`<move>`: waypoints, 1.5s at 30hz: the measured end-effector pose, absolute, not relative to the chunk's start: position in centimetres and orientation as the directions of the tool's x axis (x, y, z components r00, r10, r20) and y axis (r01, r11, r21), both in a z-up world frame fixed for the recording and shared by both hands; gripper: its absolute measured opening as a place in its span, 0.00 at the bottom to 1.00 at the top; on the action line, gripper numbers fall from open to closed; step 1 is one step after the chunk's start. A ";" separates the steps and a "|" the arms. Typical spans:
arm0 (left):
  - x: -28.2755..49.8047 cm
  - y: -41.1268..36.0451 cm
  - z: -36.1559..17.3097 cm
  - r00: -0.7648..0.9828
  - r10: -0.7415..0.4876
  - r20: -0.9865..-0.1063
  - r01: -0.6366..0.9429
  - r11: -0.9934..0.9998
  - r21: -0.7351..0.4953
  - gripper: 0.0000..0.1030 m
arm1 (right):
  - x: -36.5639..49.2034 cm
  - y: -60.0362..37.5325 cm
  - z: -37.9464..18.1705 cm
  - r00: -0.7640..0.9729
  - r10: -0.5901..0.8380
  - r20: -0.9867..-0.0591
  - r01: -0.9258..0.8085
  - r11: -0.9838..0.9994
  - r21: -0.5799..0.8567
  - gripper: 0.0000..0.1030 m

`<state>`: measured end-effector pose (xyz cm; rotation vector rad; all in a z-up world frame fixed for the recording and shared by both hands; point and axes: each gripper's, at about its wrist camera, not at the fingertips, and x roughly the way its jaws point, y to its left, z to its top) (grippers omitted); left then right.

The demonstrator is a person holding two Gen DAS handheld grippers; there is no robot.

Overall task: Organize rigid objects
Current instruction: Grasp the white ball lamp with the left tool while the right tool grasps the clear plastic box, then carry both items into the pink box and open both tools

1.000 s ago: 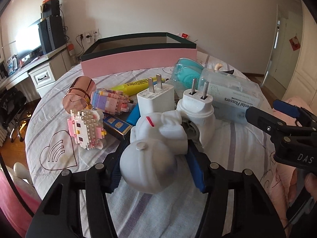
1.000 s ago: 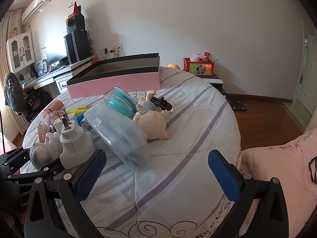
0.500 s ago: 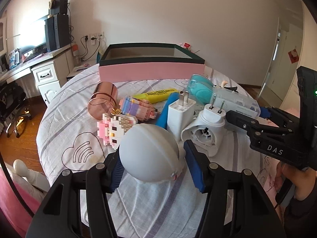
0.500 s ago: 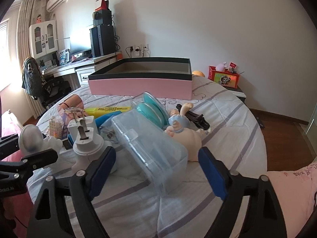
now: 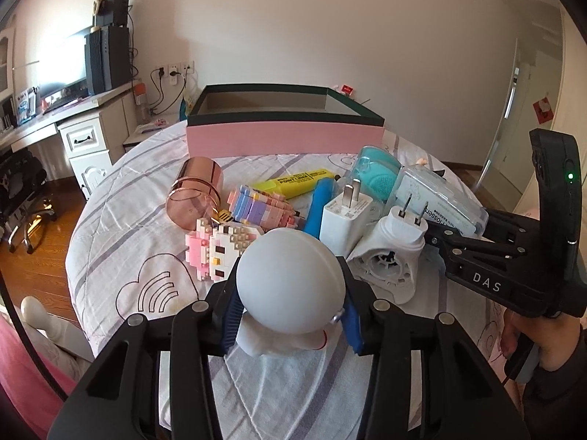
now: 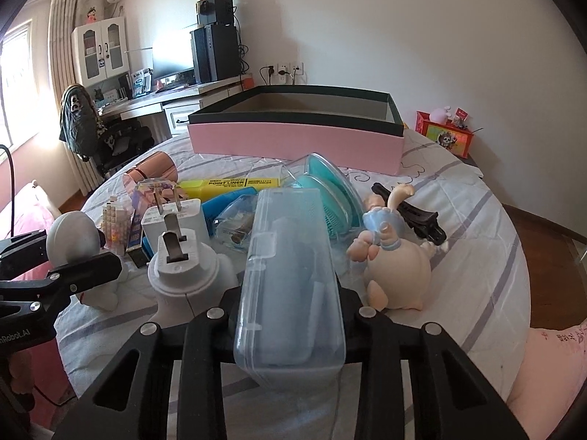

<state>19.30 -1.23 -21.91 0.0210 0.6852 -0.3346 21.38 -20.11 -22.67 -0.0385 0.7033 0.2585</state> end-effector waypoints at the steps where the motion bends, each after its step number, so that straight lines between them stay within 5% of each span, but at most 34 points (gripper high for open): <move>1: 19.4 -1.3 -21.6 0.729 -0.297 -0.617 0.312 0.946 -0.088 0.44 | 21.3 -20.2 -22.4 0.740 0.224 -0.634 -0.249 0.967 0.051 0.32; 19: 31.6 -5.1 -12.0 0.789 -0.346 -0.509 0.387 0.922 -0.026 0.44 | 29.1 -20.5 -13.2 0.821 0.235 -0.520 -0.264 0.964 0.018 0.32; 26: 42.1 -5.5 -12.5 0.749 -0.301 -0.591 0.348 0.937 -0.035 0.44 | 38.5 -19.2 -12.6 0.787 0.230 -0.573 -0.268 0.963 0.019 0.32; 38: 51.6 -6.2 -19.3 0.604 -0.208 -0.769 0.293 0.956 -0.029 0.45 | 49.2 -17.8 -20.2 0.587 0.179 -0.790 -0.260 0.965 0.026 0.33; 41: 51.3 -6.4 -19.7 0.611 -0.174 -0.772 0.268 0.963 -0.005 0.56 | 49.2 -18.0 -20.7 0.577 0.168 -0.799 -0.244 0.969 0.028 0.35; 42: 51.2 -6.3 -19.6 0.613 -0.170 -0.772 0.261 0.965 -0.005 0.67 | 49.4 -18.0 -20.9 0.564 0.166 -0.809 -0.237 0.971 0.034 0.39; 43: 51.0 -6.2 -19.5 0.614 -0.168 -0.771 0.256 0.967 -0.007 0.77 | 49.4 -18.2 -20.9 0.564 0.159 -0.811 -0.229 0.973 0.031 0.50; 45: 50.2 -5.6 -18.7 0.630 -0.172 -0.757 0.248 0.969 -0.013 0.79 | 49.1 -18.3 -20.7 0.569 0.146 -0.809 -0.214 0.976 0.026 0.63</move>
